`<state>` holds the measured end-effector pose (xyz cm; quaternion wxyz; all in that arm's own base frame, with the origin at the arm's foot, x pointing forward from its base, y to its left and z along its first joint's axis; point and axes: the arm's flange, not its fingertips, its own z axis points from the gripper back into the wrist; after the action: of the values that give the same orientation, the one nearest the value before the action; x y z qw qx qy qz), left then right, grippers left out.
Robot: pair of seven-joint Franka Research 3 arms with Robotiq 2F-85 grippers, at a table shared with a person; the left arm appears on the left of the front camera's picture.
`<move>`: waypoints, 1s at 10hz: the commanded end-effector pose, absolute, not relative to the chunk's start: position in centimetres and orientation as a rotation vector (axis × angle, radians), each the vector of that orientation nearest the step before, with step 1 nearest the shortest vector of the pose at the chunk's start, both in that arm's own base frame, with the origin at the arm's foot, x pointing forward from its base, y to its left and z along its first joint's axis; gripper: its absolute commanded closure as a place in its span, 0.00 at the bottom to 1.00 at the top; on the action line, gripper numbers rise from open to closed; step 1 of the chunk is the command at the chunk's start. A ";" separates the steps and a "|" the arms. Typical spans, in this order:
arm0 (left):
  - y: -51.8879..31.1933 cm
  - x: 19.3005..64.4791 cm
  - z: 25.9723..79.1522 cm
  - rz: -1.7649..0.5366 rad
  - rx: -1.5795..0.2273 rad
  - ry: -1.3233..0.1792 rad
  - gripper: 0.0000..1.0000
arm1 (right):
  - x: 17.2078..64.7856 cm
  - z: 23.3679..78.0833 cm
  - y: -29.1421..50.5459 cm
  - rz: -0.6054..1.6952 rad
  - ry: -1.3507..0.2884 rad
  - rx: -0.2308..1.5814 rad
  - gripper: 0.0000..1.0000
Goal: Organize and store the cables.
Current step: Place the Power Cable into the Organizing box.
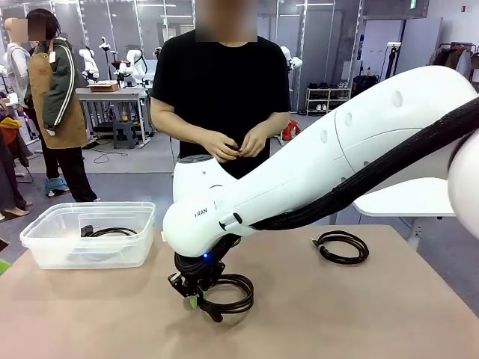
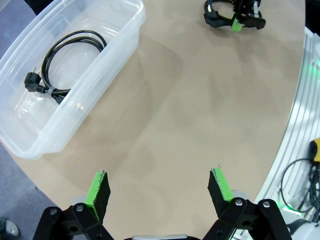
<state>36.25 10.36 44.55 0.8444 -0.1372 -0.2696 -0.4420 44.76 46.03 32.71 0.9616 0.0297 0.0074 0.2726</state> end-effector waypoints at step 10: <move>10.3 36.6 44.8 -0.917 -0.293 -0.567 0.00 | 44.3 38.8 38.5 0.594 -0.118 0.157 0.00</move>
<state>36.25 10.37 44.55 0.8445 -0.1373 -0.2696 -0.4419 45.90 41.60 38.07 0.9573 0.0587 -0.0407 0.2800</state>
